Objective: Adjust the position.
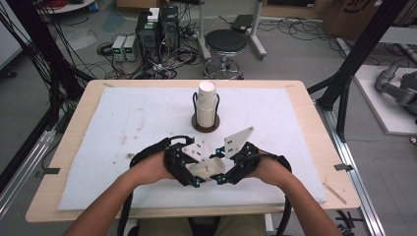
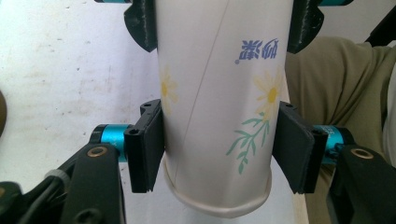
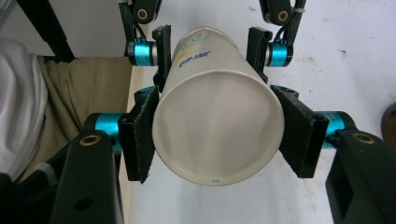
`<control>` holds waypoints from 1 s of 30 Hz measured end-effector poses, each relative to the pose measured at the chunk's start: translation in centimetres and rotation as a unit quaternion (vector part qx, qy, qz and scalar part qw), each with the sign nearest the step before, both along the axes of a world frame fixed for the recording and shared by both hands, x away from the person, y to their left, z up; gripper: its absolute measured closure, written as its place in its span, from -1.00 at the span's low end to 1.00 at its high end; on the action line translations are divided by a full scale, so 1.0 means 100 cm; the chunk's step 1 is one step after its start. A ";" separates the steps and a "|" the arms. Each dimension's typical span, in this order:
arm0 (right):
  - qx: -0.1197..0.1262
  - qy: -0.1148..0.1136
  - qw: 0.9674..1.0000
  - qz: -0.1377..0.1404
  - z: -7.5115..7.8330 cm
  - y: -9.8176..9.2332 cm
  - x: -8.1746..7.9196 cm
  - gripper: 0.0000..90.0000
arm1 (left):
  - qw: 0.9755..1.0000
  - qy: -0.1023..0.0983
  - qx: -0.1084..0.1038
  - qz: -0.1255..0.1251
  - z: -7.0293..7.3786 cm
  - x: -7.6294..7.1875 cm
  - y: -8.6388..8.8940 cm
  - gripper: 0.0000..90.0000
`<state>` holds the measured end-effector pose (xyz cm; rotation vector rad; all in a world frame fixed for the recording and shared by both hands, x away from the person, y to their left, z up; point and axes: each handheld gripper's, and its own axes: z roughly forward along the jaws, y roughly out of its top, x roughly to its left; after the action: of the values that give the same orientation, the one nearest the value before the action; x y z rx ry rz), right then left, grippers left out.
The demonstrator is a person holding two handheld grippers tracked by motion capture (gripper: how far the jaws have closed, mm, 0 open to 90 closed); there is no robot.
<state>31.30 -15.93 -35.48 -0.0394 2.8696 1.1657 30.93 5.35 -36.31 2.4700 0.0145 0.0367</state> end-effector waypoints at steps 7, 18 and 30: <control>0.004 0.013 1.000 -0.019 0.000 -0.009 0.003 -0.17 | 0.994 -0.015 -0.102 0.028 -0.006 0.001 0.017 -0.63; 0.041 0.024 0.997 -0.056 -0.007 -0.032 0.003 -0.17 | 0.974 0.008 -0.214 0.080 -0.018 -0.001 0.048 -0.61; 0.158 0.032 0.984 -0.078 -0.017 -0.051 -0.008 -0.17 | 0.941 0.020 -0.318 0.110 -0.027 -0.006 0.061 -0.62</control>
<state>30.51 -21.02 -37.15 0.2334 2.6420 1.5942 30.34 11.46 -39.03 1.8106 0.2778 0.0655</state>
